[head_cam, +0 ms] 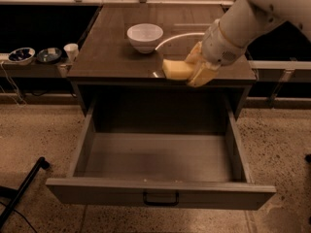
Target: Place sponge into top drawer
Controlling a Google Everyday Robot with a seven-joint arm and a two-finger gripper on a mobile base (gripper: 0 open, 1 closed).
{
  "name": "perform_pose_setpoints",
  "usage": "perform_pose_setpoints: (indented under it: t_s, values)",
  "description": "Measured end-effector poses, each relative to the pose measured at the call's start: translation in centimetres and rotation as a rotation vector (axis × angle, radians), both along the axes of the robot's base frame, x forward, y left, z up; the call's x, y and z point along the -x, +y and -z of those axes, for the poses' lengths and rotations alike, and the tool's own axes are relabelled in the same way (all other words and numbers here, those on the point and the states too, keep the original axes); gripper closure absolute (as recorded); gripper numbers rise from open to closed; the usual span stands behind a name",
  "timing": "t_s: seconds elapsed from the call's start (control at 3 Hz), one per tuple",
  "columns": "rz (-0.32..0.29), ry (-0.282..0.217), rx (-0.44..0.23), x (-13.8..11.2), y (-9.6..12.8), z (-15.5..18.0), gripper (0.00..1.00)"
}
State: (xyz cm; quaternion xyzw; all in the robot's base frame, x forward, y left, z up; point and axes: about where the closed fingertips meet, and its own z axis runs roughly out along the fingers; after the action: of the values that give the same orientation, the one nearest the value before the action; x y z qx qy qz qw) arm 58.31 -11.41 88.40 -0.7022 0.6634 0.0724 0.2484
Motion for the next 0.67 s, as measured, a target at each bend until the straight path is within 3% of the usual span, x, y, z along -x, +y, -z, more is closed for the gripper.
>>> perform_pose_setpoints:
  t_s: [0.33, 0.67]
  values:
    - [0.048, 0.008, -0.042, 1.3, 1.2, 5.6, 1.0]
    - [0.057, 0.071, -0.046, 2.4, 4.8, 17.6, 0.96]
